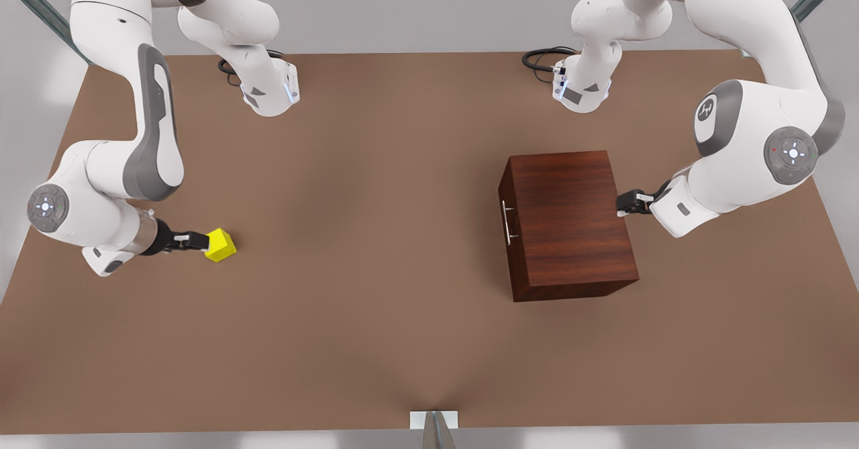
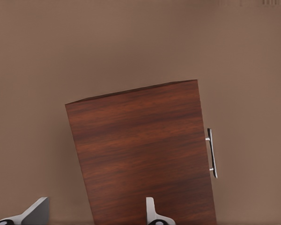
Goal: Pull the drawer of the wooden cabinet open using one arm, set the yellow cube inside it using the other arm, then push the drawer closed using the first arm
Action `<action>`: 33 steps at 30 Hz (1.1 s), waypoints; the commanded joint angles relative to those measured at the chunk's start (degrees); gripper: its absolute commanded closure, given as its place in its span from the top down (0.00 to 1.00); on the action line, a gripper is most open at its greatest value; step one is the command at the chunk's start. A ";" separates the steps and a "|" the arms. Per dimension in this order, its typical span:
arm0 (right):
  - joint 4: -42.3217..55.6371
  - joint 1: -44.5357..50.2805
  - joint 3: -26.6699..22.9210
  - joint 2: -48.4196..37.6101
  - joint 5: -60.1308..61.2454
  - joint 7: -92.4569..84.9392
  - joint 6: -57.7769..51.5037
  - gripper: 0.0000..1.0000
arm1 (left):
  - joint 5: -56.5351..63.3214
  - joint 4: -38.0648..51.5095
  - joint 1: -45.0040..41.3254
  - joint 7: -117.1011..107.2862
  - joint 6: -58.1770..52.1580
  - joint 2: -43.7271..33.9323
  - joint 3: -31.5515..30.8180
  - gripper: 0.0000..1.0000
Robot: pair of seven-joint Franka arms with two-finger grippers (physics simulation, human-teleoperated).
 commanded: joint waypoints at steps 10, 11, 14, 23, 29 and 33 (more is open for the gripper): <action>-3.18 -0.70 0.03 -2.73 0.68 29.45 1.31 1.00 | 7.41 1.00 -28.47 -45.19 5.85 5.82 -0.73 1.00; -4.23 -1.14 0.03 -2.72 0.77 30.51 1.57 1.00 | 7.23 0.99 -30.14 -49.76 6.74 8.53 -0.82 1.00; -16.36 -1.14 0.03 -8.97 0.86 30.07 10.01 1.00 | 10.48 1.43 -33.57 -67.96 12.54 14.34 -0.73 1.00; -24.27 -7.29 -0.41 -3.08 5.95 34.55 27.68 1.00 | 17.16 0.73 -33.66 -72.53 13.60 19.79 0.33 1.00; -27.43 -7.03 -0.32 -0.44 5.95 37.72 34.79 1.00 | 22.17 -3.05 -33.30 -71.04 13.60 20.14 0.33 1.00; -30.42 -6.94 -0.06 0.17 5.16 37.72 36.82 1.00 | 25.60 -5.24 -33.74 -70.42 12.98 20.14 0.33 1.00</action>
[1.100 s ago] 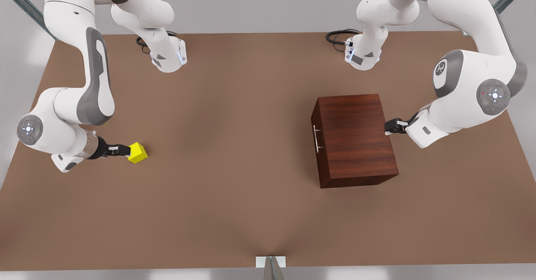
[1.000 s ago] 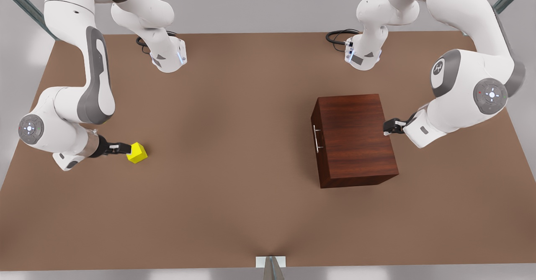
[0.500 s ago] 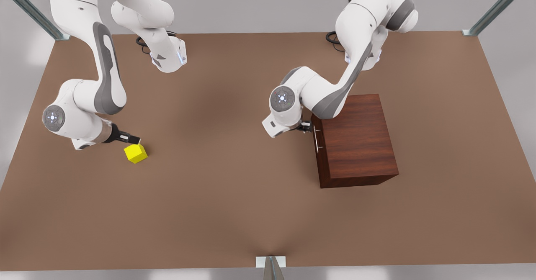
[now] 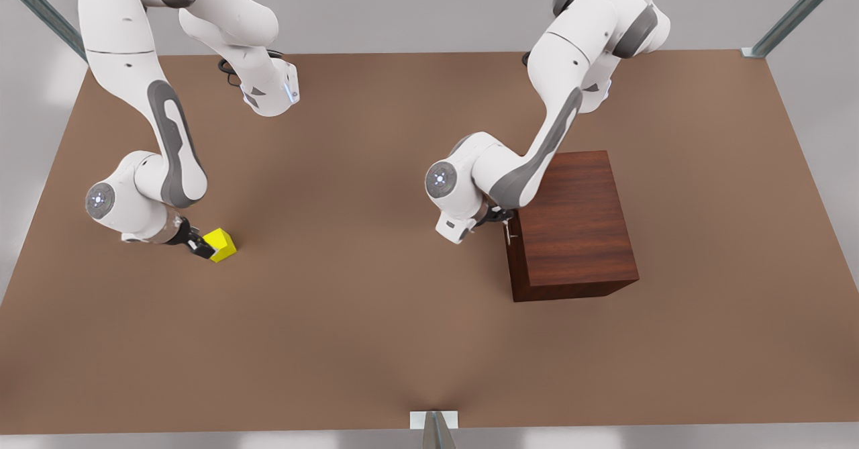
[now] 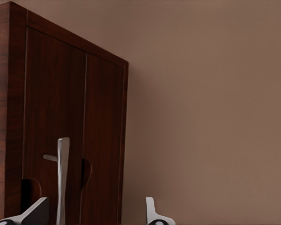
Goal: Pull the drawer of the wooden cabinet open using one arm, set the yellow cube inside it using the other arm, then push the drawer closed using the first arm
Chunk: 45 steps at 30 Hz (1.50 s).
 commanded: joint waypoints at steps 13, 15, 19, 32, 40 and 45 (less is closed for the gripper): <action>-0.98 -0.27 -0.02 3.91 -3.54 15.26 3.90 1.00 | 4.96 -0.80 -0.48 -17.25 1.70 1.63 0.00 1.00; -1.25 -0.19 -0.11 3.99 -3.98 15.35 3.99 1.00 | 5.05 -0.80 -0.21 -14.71 1.61 1.54 0.00 1.00; -1.42 -0.19 -0.11 4.87 -4.24 15.61 4.25 1.00 | 4.78 -0.71 -0.48 -15.23 3.28 1.63 0.00 1.00; -1.95 0.08 -0.20 7.60 -4.33 17.54 9.35 0.96 | 2.85 0.26 -1.62 -12.86 7.67 2.07 -0.35 1.00; -1.77 0.17 -0.20 5.32 -4.33 18.69 8.21 0.61 | 3.29 0.35 -2.94 -11.27 7.58 2.24 -0.35 1.00; 1.39 0.17 -0.02 0.66 -4.33 18.60 1.09 0.61 | 3.11 1.23 -3.29 -11.71 7.76 2.51 -0.35 1.00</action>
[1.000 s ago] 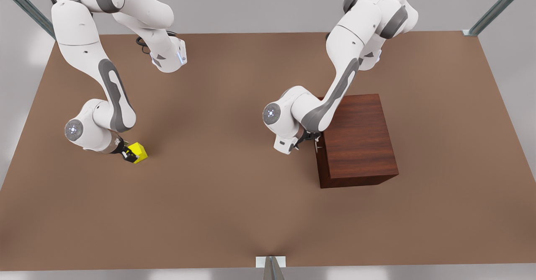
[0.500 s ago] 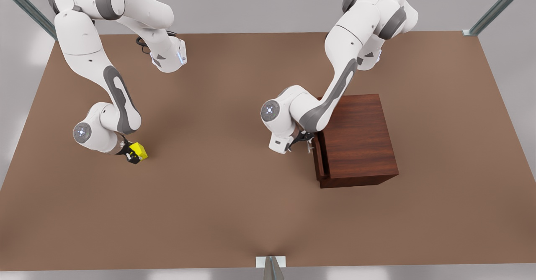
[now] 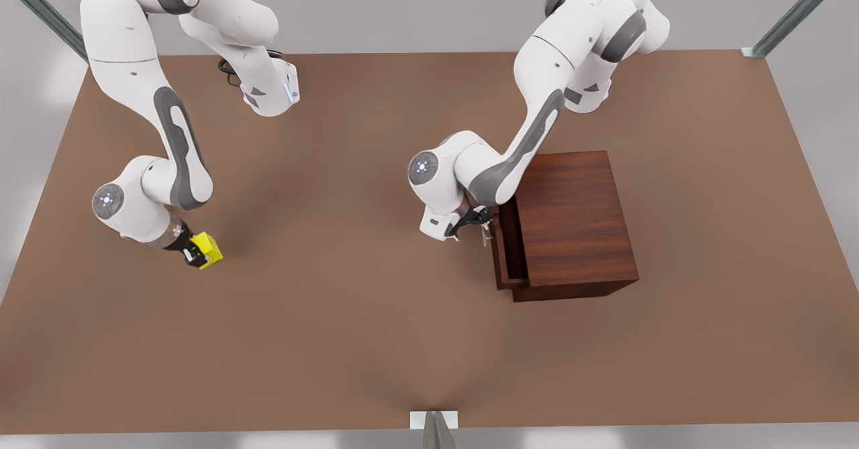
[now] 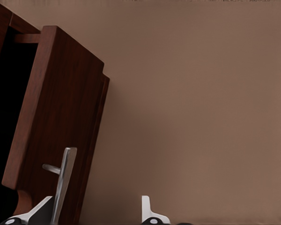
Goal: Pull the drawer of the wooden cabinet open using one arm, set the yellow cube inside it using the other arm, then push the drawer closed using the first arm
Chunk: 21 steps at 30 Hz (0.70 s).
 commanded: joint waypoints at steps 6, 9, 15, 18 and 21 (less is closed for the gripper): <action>12.58 0.15 0.46 -0.61 -0.68 3.57 -19.92 0.61 | -0.38 0.33 -0.30 2.91 0.92 -0.02 -0.24 1.00; 16.45 1.03 0.73 -0.70 -2.97 3.57 -25.19 0.61 | -0.29 0.59 -0.39 2.82 0.92 -0.02 -0.24 1.00; 20.67 1.03 1.78 -0.43 -3.06 3.48 -28.45 0.61 | -0.29 0.77 -1.00 2.82 1.00 0.07 -0.32 1.00; 22.77 0.85 1.69 0.09 -3.06 3.04 -30.82 0.61 | -0.38 0.77 -1.09 2.55 1.88 0.07 -0.32 1.00; 22.77 1.03 1.69 0.09 -3.06 3.22 -30.91 0.62 | -0.38 0.86 -1.18 2.29 1.97 0.07 -0.59 1.00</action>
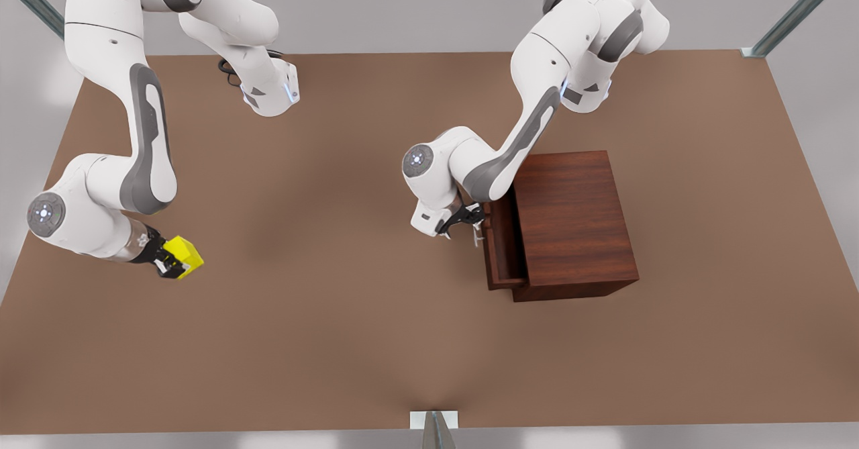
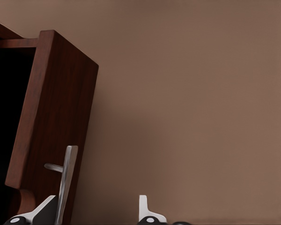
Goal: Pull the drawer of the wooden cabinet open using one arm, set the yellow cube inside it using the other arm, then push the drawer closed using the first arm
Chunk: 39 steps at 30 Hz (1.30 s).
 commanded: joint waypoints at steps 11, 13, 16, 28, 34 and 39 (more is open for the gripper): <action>0.60 0.12 0.01 -0.04 -0.44 2.11 -3.63 0.62 | -1.47 3.98 -2.65 -2.34 -1.05 0.73 -0.60 1.00; 1.21 0.82 0.01 -0.04 -0.36 2.37 -3.99 0.62 | -1.12 6.79 -3.18 2.58 -11.94 -1.20 -0.95 1.00; 2.70 1.79 0.36 -0.04 -0.36 5.35 -5.74 0.63 | -4.36 9.17 -0.81 8.56 -22.05 -5.86 -0.86 1.00; 17.47 22.88 0.63 6.90 3.34 39.63 -11.72 0.62 | -24.58 5.57 40.85 62.00 -26.72 -21.16 -1.04 1.00; 27.22 34.22 0.54 13.75 3.16 56.07 -13.13 0.62 | -23.18 5.04 41.03 61.56 -25.05 -20.28 -0.69 1.00; 36.98 41.52 2.56 20.52 3.07 67.32 -12.77 0.62 | -23.44 5.04 40.94 59.19 -25.05 -20.01 -0.78 1.00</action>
